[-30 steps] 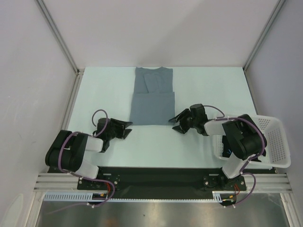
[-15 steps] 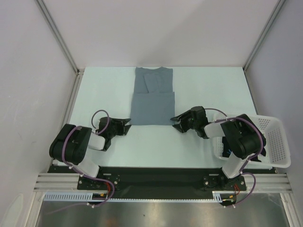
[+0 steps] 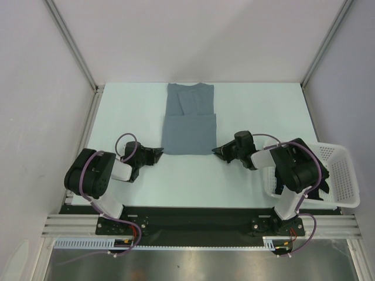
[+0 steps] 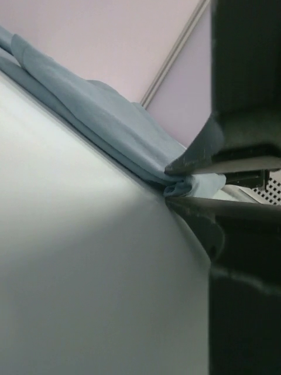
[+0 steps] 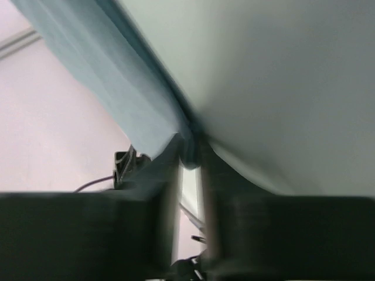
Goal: Fold and stack the t-shirts
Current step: Fold the tshirt
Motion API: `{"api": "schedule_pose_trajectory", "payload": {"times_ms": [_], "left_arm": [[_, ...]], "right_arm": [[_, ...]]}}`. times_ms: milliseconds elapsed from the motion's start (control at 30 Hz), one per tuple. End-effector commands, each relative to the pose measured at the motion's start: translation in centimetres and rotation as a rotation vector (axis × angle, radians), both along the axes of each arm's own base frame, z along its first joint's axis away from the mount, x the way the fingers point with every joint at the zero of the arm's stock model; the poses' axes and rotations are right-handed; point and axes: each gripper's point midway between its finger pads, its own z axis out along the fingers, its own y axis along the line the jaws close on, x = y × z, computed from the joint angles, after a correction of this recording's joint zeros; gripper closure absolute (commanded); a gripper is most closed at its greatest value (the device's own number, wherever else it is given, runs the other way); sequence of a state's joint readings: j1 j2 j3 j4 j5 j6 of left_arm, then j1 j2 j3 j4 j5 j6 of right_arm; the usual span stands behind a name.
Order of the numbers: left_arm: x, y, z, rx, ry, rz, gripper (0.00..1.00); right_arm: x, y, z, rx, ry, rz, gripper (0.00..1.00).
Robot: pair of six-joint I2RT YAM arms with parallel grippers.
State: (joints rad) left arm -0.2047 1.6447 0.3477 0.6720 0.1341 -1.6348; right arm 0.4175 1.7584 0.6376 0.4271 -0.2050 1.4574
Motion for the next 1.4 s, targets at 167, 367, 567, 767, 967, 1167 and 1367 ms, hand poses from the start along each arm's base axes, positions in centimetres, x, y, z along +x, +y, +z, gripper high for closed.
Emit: {"api": "schedule_pose_trajectory", "payload": {"times_ms": [167, 367, 567, 767, 967, 1167, 1367], "left_arm": [[-0.2, -1.0, -0.7, 0.049, 0.016, -0.099, 1.0], [-3.3, -1.7, -0.7, 0.068, 0.037, -0.204, 1.0], [-7.4, -1.0, 0.1, 0.062, 0.025, -0.213, 1.0], [-11.8, -0.6, 0.9, 0.103, 0.039, -0.286, 1.0], [-15.1, 0.6, 1.8, 0.167, 0.016, -0.282, 1.0], [-18.5, 1.3, 2.0, 0.126, 0.074, -0.262, 1.0], [-18.5, 1.4, 4.3, 0.187, 0.064, -0.31, 1.0]], "right_arm": [[-1.1, 0.1, -2.6, -0.069, 0.055, 0.094, 1.0], [-3.0, -0.4, -1.1, -0.121, -0.012, 0.226, 1.0], [-7.0, -0.5, 0.4, -0.131, -0.056, 0.342, 1.0], [-13.2, -1.2, 1.5, -0.154, -0.076, 0.44, 1.0], [-18.6, -2.6, 1.4, -0.189, -0.027, 0.484, 1.0], [-20.8, -2.7, 2.7, -0.181, -0.032, 0.484, 1.0], [-20.0, -2.1, 4.4, -0.216, -0.083, 0.539, 1.0]]}}
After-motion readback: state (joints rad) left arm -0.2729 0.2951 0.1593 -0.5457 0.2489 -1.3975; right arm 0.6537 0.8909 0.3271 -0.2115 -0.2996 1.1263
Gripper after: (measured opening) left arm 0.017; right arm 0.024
